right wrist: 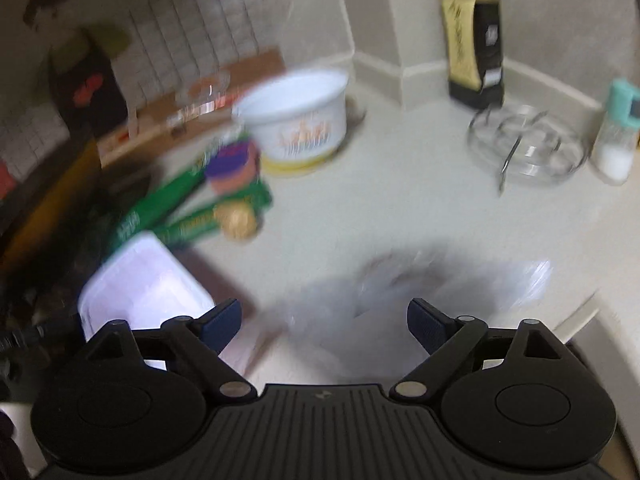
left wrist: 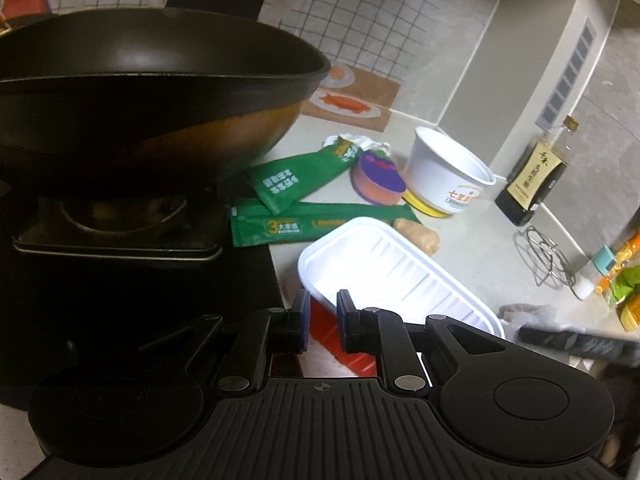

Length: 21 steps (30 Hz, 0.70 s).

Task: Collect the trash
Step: 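Grasp the clear plastic bag with the right gripper while the left gripper holds the tray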

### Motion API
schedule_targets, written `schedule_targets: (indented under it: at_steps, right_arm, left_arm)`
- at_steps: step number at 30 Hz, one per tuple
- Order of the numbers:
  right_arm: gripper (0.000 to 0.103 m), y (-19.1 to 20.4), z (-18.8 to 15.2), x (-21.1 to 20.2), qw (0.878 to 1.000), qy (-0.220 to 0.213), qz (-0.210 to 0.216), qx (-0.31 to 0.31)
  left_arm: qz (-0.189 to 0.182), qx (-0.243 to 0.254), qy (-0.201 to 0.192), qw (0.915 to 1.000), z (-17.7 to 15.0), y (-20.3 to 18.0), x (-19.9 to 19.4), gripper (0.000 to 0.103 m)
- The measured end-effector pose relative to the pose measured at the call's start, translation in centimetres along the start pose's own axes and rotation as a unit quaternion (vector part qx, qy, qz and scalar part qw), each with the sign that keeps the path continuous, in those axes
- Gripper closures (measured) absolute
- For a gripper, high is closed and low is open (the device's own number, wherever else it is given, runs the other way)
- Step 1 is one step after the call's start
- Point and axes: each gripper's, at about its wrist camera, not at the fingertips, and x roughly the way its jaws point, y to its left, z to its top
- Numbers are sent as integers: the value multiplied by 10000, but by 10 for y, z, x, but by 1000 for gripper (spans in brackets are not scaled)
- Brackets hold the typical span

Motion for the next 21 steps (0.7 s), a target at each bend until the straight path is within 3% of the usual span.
schedule_targets:
  at_steps: [4,6,16,21]
  right_arm:
    - [11,-2,-14,31,9989,392,-120,221]
    - [10,2,-19,33,9992,295,-223,156]
    - [0,27,-26,43,9925,496,-756,-820]
    - [0,16,-22,42,9910,476,-1239,-173]
  left_arm:
    - [-57,9,72,10000,0,0,6,86]
    - [-96,-23,119,9999,0,2,10,85]
    - [-315,-33,195,9993,17,-4,40,81]
    - [-371,-1,214,9991,25,-8,50,81]
